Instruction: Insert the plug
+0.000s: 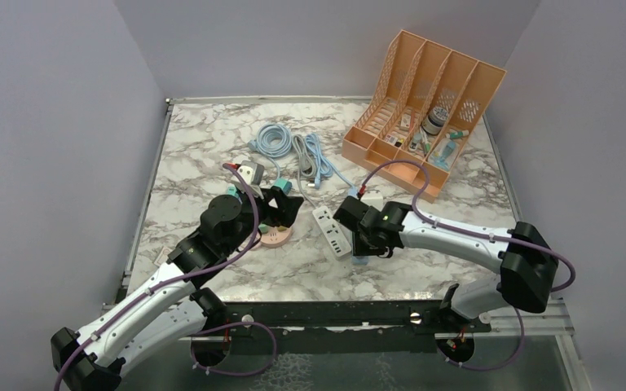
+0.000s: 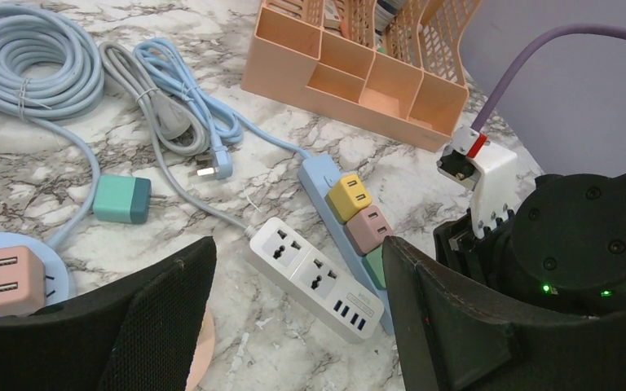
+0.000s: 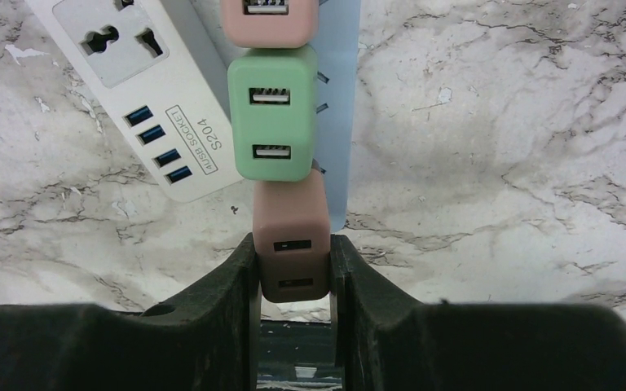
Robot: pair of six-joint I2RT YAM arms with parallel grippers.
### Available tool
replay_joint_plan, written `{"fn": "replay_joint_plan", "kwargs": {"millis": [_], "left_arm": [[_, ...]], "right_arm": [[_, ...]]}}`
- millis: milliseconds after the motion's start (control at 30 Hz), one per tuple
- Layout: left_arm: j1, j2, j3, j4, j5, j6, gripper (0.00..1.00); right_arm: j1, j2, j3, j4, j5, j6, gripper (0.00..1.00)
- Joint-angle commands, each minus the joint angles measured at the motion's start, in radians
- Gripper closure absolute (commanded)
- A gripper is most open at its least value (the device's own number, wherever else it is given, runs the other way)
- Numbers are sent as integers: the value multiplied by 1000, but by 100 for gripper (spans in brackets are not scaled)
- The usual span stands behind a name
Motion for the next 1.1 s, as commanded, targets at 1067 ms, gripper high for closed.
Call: {"fn": "replay_joint_plan", "kwargs": {"millis": [1067], "left_arm": [[1, -3, -1, 0, -27, 0, 23]], "right_arm": [[20, 272, -97, 99, 62, 47, 99]]}}
